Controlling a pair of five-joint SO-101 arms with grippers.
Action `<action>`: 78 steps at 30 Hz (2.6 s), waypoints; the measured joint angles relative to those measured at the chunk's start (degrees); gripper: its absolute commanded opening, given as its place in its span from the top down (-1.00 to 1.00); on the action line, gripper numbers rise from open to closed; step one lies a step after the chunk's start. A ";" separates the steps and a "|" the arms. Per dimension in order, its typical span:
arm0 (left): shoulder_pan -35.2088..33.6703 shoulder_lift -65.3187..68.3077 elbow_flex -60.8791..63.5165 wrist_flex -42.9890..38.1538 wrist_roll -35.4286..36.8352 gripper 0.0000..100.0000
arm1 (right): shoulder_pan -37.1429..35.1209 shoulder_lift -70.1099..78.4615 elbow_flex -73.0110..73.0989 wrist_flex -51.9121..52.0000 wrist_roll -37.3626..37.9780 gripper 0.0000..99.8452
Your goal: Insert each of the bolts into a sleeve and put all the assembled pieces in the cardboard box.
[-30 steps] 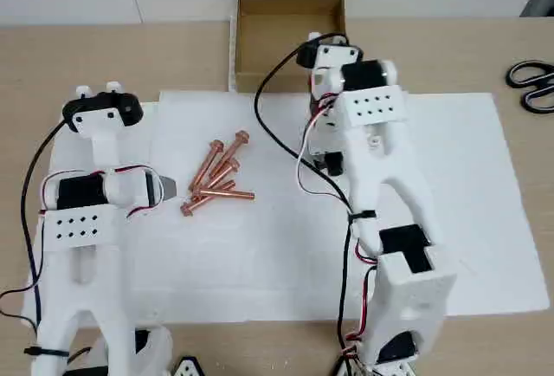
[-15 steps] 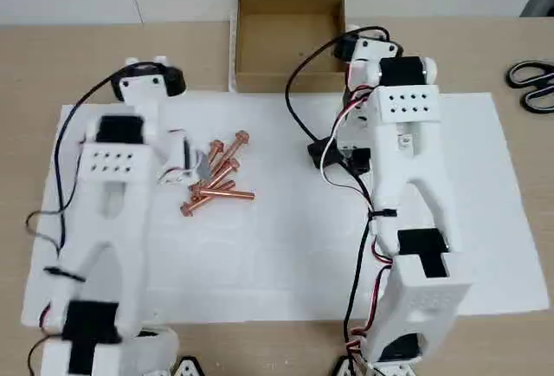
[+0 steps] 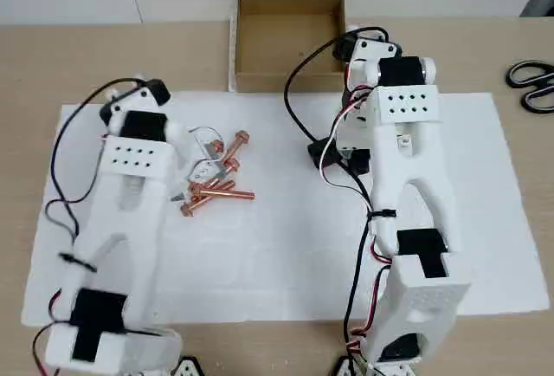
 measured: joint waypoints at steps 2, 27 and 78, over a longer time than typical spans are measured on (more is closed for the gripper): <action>0.97 2.90 0.18 -2.29 2.37 0.51 | 0.00 0.00 0.00 0.00 0.00 0.96; 3.25 14.95 0.26 -7.91 14.33 0.72 | -0.09 0.00 0.00 0.00 0.00 0.96; -14.95 25.67 -19.96 0.26 -55.03 0.98 | 0.00 0.00 0.00 0.00 0.00 0.96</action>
